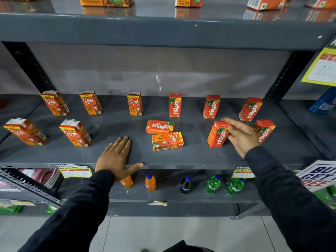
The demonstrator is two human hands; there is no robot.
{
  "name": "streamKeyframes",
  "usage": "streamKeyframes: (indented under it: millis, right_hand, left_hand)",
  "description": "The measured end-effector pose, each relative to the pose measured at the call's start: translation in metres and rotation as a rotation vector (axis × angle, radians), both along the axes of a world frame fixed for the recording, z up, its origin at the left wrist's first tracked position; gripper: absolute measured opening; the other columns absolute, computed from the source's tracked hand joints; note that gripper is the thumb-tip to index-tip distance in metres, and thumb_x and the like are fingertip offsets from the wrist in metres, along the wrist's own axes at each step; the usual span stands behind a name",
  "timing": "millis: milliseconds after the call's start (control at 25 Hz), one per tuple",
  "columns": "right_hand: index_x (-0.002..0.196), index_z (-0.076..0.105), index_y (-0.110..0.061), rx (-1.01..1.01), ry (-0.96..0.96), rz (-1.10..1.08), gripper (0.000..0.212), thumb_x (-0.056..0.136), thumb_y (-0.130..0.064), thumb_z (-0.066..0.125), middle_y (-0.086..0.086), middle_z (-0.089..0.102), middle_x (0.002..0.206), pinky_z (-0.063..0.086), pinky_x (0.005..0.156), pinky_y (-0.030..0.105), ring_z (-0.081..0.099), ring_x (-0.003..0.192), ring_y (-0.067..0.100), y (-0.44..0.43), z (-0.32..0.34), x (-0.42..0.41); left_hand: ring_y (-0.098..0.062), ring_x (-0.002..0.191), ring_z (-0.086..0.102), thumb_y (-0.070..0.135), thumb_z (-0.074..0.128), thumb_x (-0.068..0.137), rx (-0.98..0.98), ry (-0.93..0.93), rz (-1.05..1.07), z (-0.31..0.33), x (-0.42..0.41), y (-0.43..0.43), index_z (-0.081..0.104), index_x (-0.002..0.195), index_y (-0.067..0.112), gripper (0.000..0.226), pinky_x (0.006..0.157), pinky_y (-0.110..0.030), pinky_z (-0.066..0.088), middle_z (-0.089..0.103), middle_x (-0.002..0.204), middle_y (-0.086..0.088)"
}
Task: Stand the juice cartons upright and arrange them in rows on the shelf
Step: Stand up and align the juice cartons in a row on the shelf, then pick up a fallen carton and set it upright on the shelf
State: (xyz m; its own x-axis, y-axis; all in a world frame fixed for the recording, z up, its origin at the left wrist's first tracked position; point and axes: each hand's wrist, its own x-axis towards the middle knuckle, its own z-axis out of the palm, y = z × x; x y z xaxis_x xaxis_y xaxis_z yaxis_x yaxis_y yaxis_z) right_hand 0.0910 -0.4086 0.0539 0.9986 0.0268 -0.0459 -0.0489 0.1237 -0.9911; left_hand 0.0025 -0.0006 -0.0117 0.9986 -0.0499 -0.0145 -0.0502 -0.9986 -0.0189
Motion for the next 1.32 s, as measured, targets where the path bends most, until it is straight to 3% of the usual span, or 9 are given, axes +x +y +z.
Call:
streamKeyframes:
  millis: [200,400,520,600,720,880,1000,1160,1320]
  right_hand:
    - [0.13,0.052,-0.003,-0.011,-0.013,-0.047,0.037,0.094,0.0,0.043,0.005,0.064,0.115,0.047,0.1,0.028,0.062,0.109,0.013,0.003,-0.003,-0.001]
    - [0.131,0.051,-0.007,-0.061,-0.007,-0.083,0.039,0.094,-0.001,0.046,0.008,0.061,0.122,0.04,0.107,0.036,0.057,0.116,0.017,0.01,0.001,-0.008]
    - [0.13,0.053,-0.02,-0.445,-0.259,-0.282,0.046,0.085,-0.019,0.062,0.008,0.051,0.138,0.037,0.106,0.033,0.048,0.124,0.015,0.019,0.011,-0.021]
    - [0.117,0.062,-0.02,-0.612,-0.542,-0.407,0.036,0.081,-0.021,0.065,0.009,0.059,0.121,0.043,0.095,0.031,0.055,0.111,0.02,0.039,0.021,-0.033]
    - [0.113,0.063,-0.024,-0.607,-0.59,-0.079,0.032,0.082,-0.017,0.066,0.003,0.063,0.105,0.052,0.085,0.035,0.062,0.095,0.019,0.083,0.023,-0.041]
    - [0.135,0.045,-0.02,-0.986,-0.248,0.338,0.06,0.081,-0.023,0.069,0.003,0.051,0.135,0.041,0.099,0.032,0.051,0.121,0.021,0.124,-0.004,-0.023]
    - [0.141,0.035,-0.021,-0.99,-0.117,0.374,0.07,0.08,-0.021,0.07,0.004,0.051,0.136,0.044,0.1,0.035,0.052,0.119,0.022,0.134,-0.017,-0.018]
    - [0.132,0.046,-0.028,-0.992,-0.155,0.338,0.064,0.075,-0.026,0.075,-0.001,0.058,0.127,0.046,0.098,0.04,0.056,0.113,0.018,0.126,-0.023,-0.018]
    - [0.117,0.053,-0.036,-0.535,-0.098,0.29,0.058,0.072,-0.01,0.078,-0.006,0.064,0.113,0.054,0.086,0.025,0.065,0.102,0.006,0.119,-0.015,-0.028]
  left_hand:
    - [-0.022,0.147,0.004,0.095,0.003,0.064,0.016,0.004,0.001,0.0,-0.001,0.0,0.009,0.152,0.015,0.119,0.118,-0.04,0.005,0.006,0.16,-0.003]
    - [-0.022,0.147,0.003,0.095,0.002,0.063,0.016,0.013,0.004,0.001,0.0,0.001,0.007,0.152,0.015,0.12,0.118,-0.04,0.005,0.004,0.16,-0.003]
    - [-0.022,0.147,0.002,0.095,0.004,0.063,0.006,0.024,0.005,0.002,0.0,0.0,0.006,0.152,0.016,0.119,0.118,-0.04,0.005,0.003,0.16,-0.002]
    - [-0.022,0.147,0.004,0.095,0.008,0.064,0.004,0.034,-0.008,0.004,0.001,0.002,0.007,0.152,0.017,0.118,0.118,-0.04,0.006,0.005,0.161,-0.002]
    - [-0.021,0.146,0.005,0.095,0.011,0.064,-0.011,0.047,-0.04,0.007,0.002,0.008,0.007,0.152,0.018,0.117,0.118,-0.039,0.007,0.007,0.161,-0.001]
    - [-0.02,0.147,0.002,0.095,0.008,0.064,0.001,0.05,-0.048,0.007,0.001,0.01,0.003,0.152,0.019,0.116,0.118,-0.039,0.003,0.003,0.161,-0.001]
    - [-0.021,0.146,0.004,0.096,0.009,0.064,-0.039,0.022,-0.05,0.005,0.0,0.011,0.007,0.152,0.018,0.117,0.118,-0.04,0.004,0.007,0.161,-0.002]
    - [-0.022,0.146,0.006,0.094,0.017,0.068,-0.043,-0.009,-0.055,0.001,0.002,0.011,0.01,0.152,0.018,0.114,0.117,-0.039,0.004,0.01,0.16,-0.003]
    - [-0.022,0.146,0.005,0.094,0.019,0.069,-0.038,-0.017,-0.058,0.0,0.002,0.011,0.009,0.151,0.018,0.112,0.116,-0.039,0.003,0.009,0.161,-0.003]
